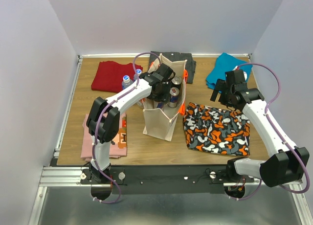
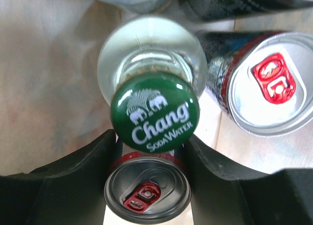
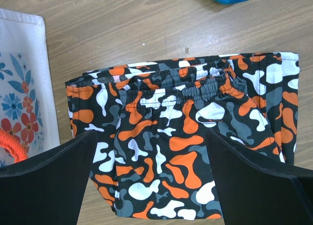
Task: Take the beverage out of the canvas bag
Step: Take out the drink from the canvas bag.
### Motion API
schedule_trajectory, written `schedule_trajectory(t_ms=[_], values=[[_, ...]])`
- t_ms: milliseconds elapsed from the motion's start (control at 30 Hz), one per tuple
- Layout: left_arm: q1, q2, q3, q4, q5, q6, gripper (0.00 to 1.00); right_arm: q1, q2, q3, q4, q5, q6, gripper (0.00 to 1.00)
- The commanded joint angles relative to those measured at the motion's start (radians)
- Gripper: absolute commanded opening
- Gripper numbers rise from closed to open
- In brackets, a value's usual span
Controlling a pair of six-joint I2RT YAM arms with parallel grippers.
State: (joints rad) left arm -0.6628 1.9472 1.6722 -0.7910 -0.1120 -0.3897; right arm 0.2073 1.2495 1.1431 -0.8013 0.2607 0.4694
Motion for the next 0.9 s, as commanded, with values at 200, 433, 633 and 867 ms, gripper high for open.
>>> schedule_trajectory(t_ms=[200, 433, 633, 867], values=[[0.002, -0.094, 0.110, -0.076, 0.032, 0.025, 0.00, -0.008, -0.005, 0.015, 0.011, 0.012, -0.014, 1.00], [0.000, -0.110, 0.158, -0.114, 0.040, 0.034, 0.00, -0.008, -0.005, 0.017, 0.013, 0.008, -0.014, 1.00], [-0.003, -0.119, 0.198, -0.146, 0.049, 0.038, 0.00, -0.008, -0.015, 0.015, 0.016, 0.005, -0.014, 1.00], [-0.006, -0.114, 0.262, -0.192, 0.071, 0.051, 0.00, -0.008, -0.024, 0.020, 0.011, 0.006, -0.014, 1.00]])
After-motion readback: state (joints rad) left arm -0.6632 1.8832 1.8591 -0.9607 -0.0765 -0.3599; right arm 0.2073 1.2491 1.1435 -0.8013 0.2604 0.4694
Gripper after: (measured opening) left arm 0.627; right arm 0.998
